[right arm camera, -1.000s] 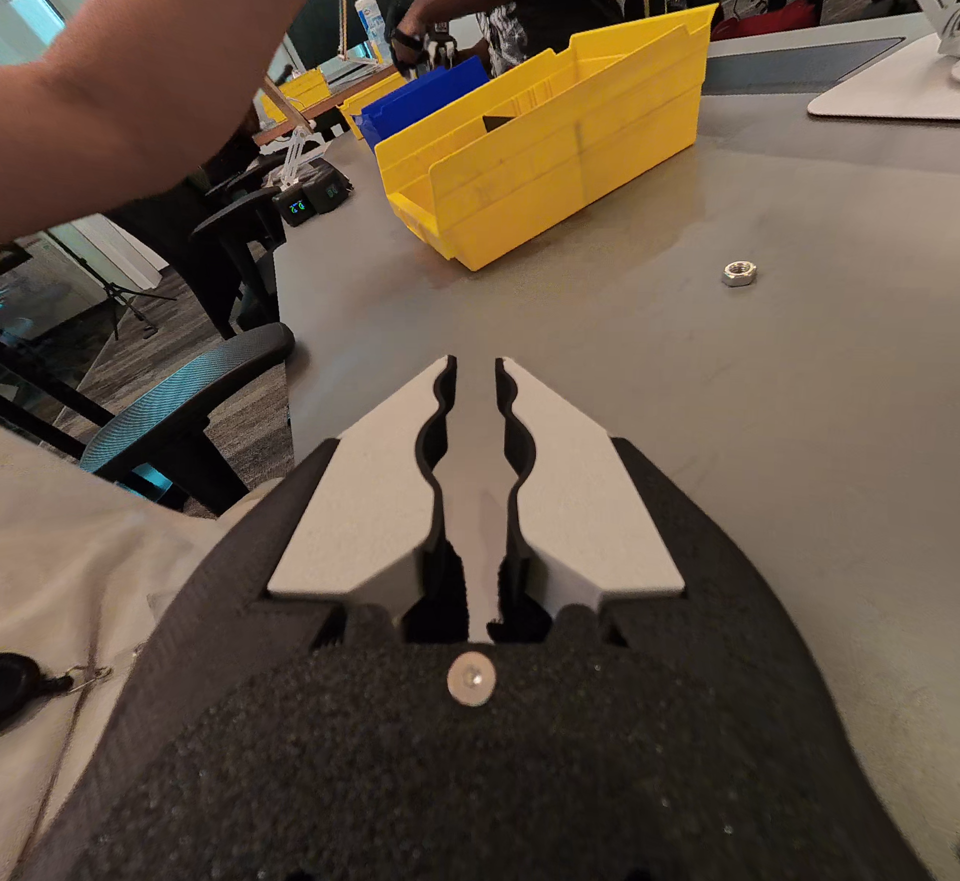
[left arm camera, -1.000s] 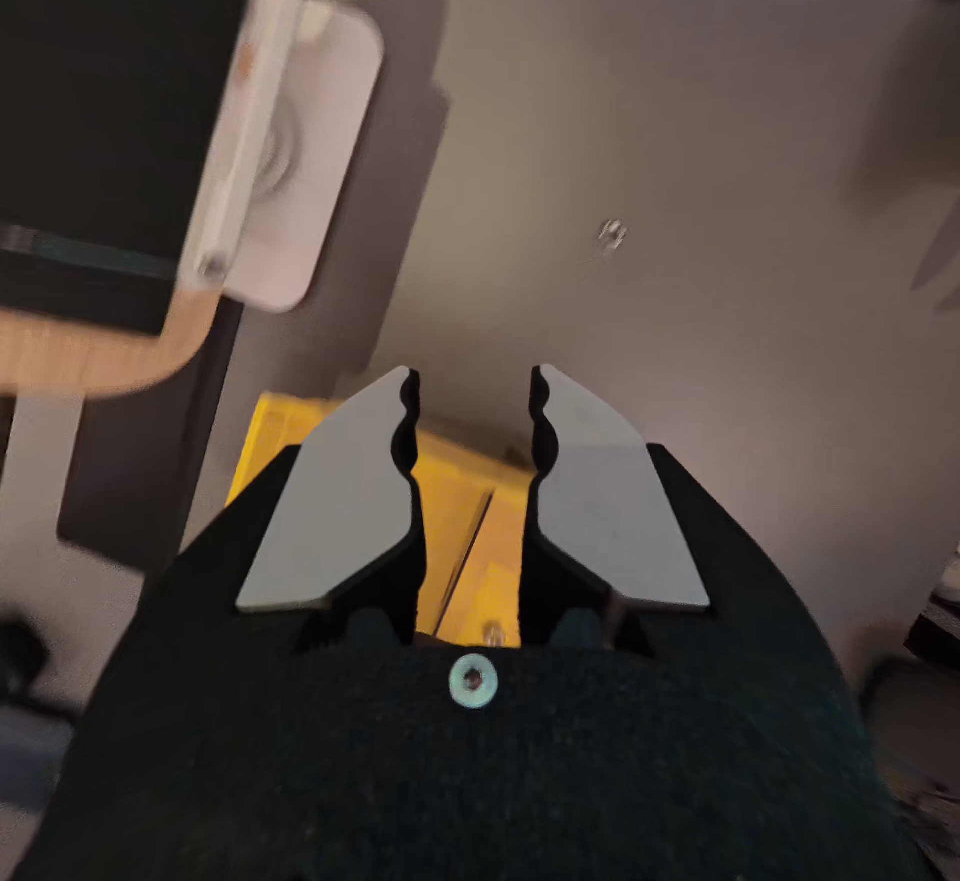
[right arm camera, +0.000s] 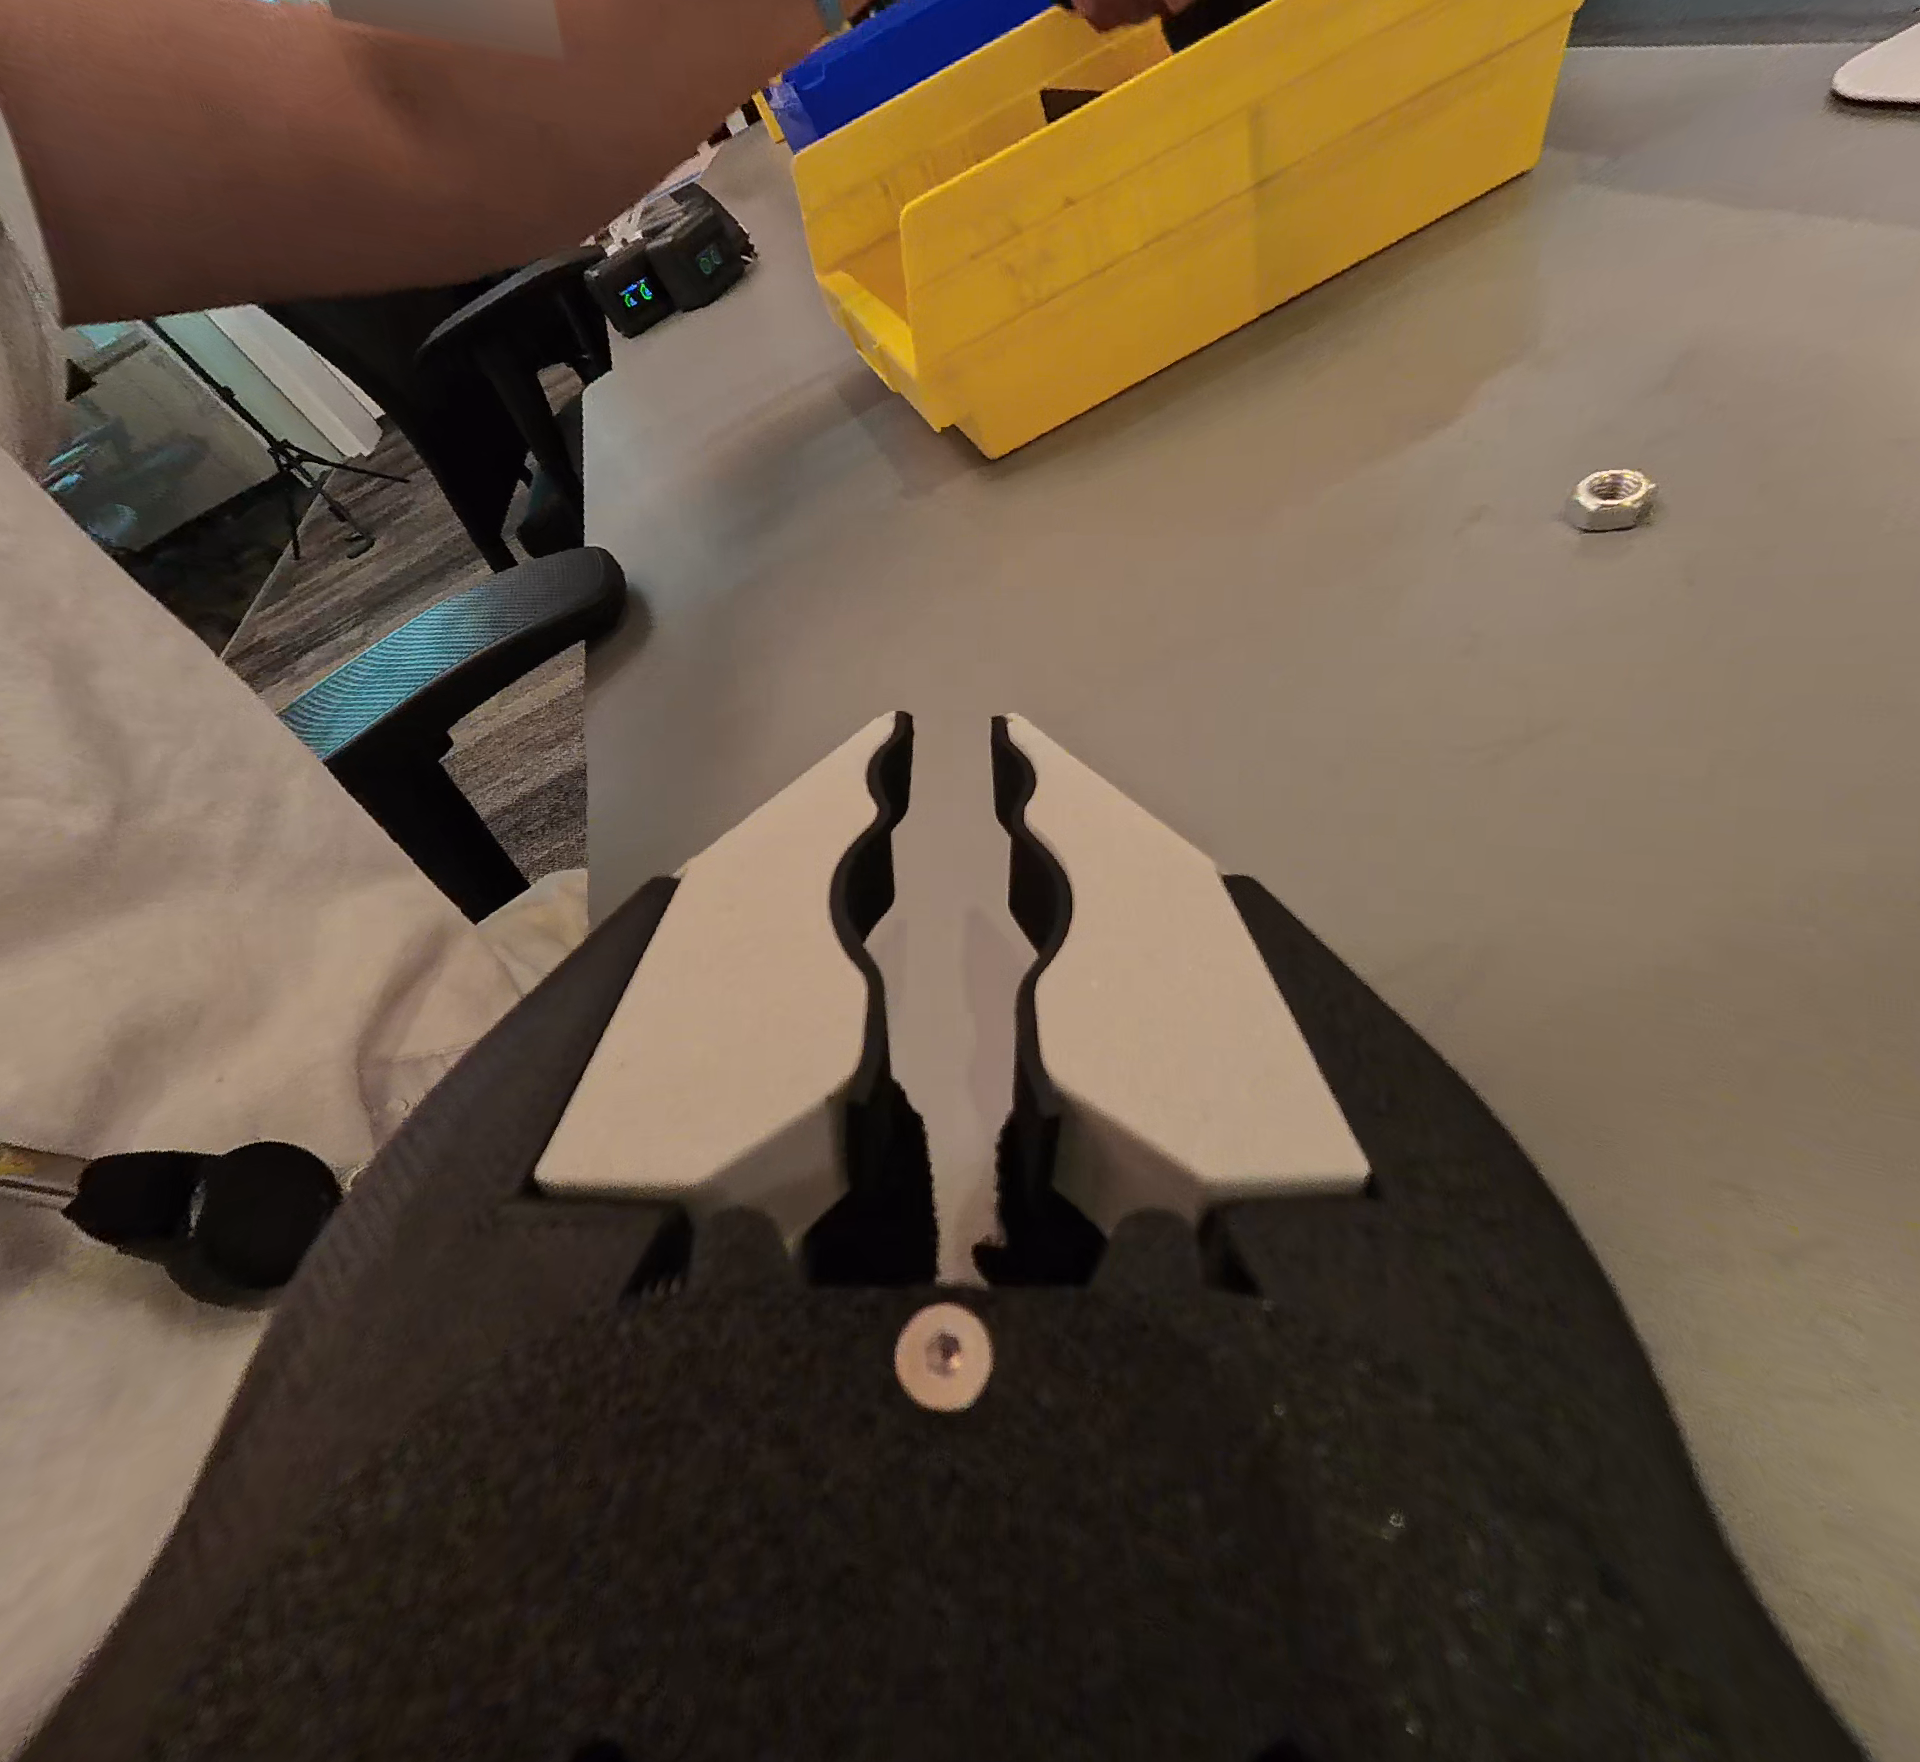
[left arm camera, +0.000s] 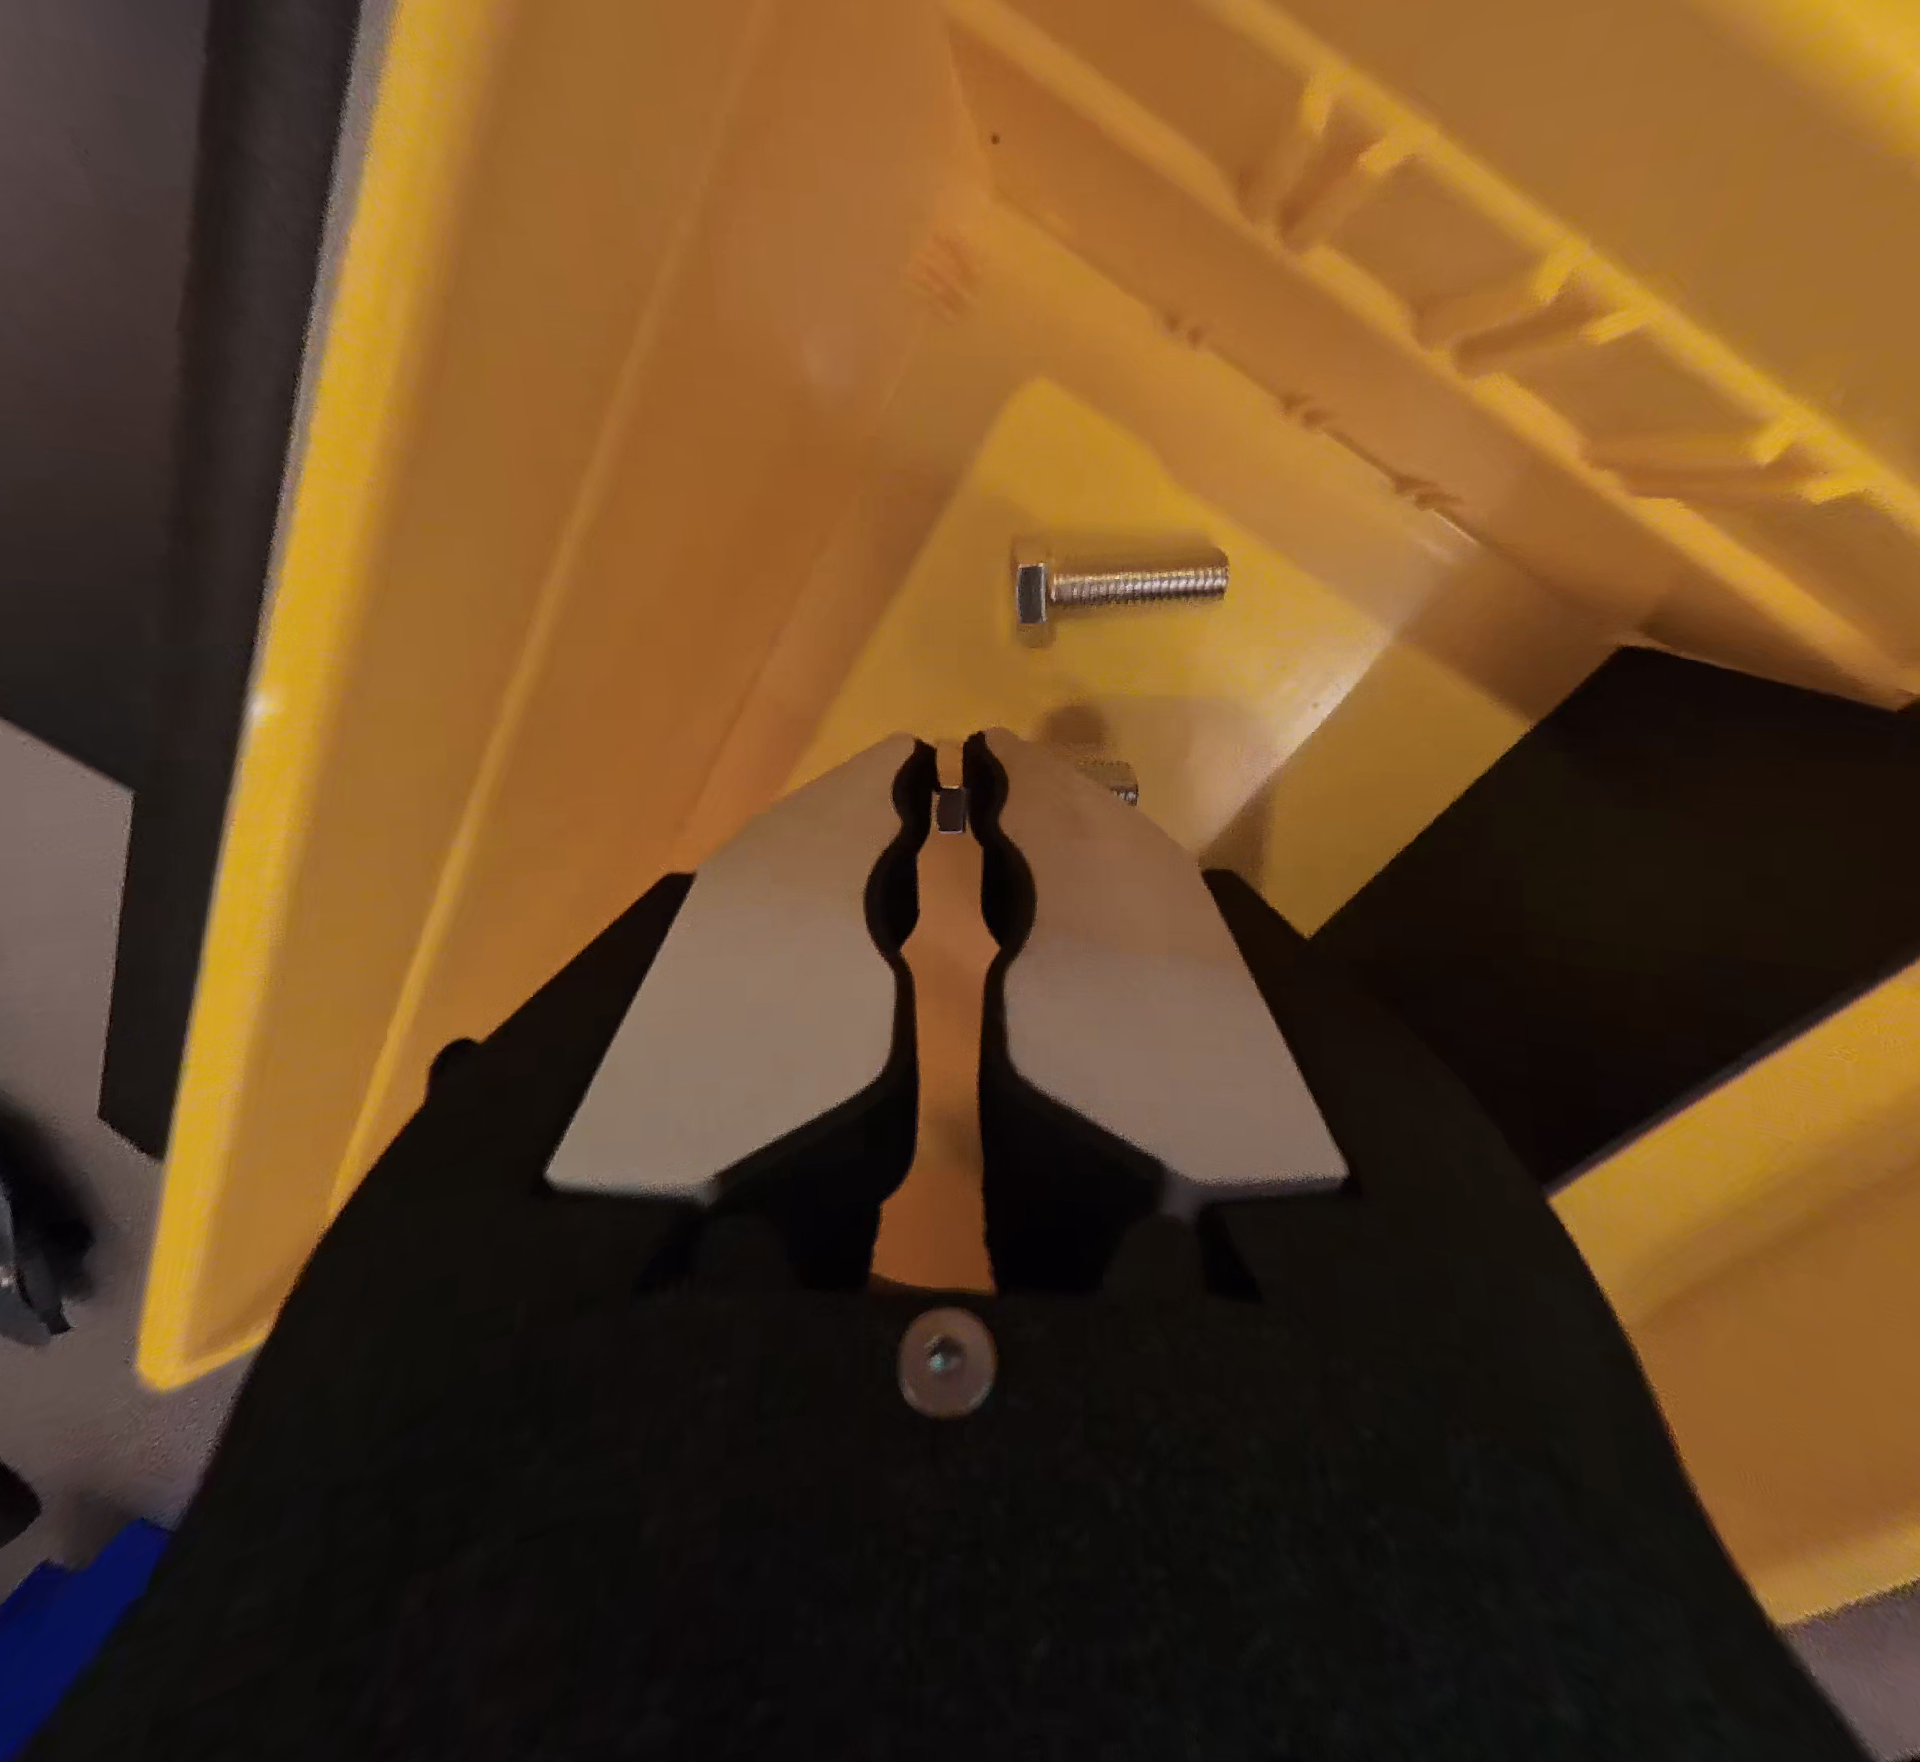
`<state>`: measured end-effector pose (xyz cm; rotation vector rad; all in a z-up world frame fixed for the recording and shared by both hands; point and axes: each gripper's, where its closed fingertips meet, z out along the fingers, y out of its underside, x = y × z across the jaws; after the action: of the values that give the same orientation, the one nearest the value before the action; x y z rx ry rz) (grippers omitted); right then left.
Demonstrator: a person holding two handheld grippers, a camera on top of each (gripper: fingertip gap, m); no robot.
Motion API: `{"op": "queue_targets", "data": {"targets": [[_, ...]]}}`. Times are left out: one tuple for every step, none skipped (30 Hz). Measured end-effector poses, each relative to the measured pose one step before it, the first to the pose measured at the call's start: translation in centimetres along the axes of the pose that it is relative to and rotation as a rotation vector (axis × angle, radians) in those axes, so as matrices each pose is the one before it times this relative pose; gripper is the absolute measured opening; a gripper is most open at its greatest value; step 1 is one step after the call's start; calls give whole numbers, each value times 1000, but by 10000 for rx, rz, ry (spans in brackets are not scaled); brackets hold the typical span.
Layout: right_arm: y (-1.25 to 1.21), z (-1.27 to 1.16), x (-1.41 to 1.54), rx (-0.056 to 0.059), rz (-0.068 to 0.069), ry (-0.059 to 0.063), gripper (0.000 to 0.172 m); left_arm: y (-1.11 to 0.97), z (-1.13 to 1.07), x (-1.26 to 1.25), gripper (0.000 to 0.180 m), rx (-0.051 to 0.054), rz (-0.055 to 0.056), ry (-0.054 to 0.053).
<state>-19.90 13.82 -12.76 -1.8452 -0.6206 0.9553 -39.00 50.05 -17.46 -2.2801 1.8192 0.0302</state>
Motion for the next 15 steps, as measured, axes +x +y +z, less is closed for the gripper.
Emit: {"op": "queue_targets", "data": {"targets": [[30,-8,-56,-20,-42,8,15,4,-334,-144,6,99,-51,-96],[-9,-28,-62,5,-52,11,15,34,-311,12,6,63,-77,36],[10,-34,-43,-3,-39,8,15,-2,-313,73,6,74,-82,69],[19,-30,-59,-18,-15,-8,15,-151,-346,-66,6,163,-110,-36],[-9,-47,-58,-4,-5,-11,15,-278,-443,-83,6,237,-174,-62],[-80,-42,-11,34,-21,11,15,-384,-559,58,6,288,-279,48],[-120,-33,54,47,-55,39,15,-533,-753,109,6,388,-361,74],[-139,6,154,32,-81,70,15,-699,-951,137,6,497,-367,42],[-189,36,270,28,-79,106,14,-808,-1129,212,6,571,-359,17],[-247,104,304,32,-53,89,15,-900,-1261,287,6,628,-381,-3],[-350,160,409,60,-73,130,15,-988,-1282,476,6,677,-374,20],[-489,231,683,127,-90,280,15,-1000,-1218,681,6,680,-317,27],[-624,310,807,160,-47,354,16,-960,-1085,888,5,650,-243,26],[-710,385,765,170,-19,342,18,-912,-916,1116,6,626,-165,4],[-846,445,690,217,-50,344,20,-796,-726,1408,6,582,-80,38]]}}
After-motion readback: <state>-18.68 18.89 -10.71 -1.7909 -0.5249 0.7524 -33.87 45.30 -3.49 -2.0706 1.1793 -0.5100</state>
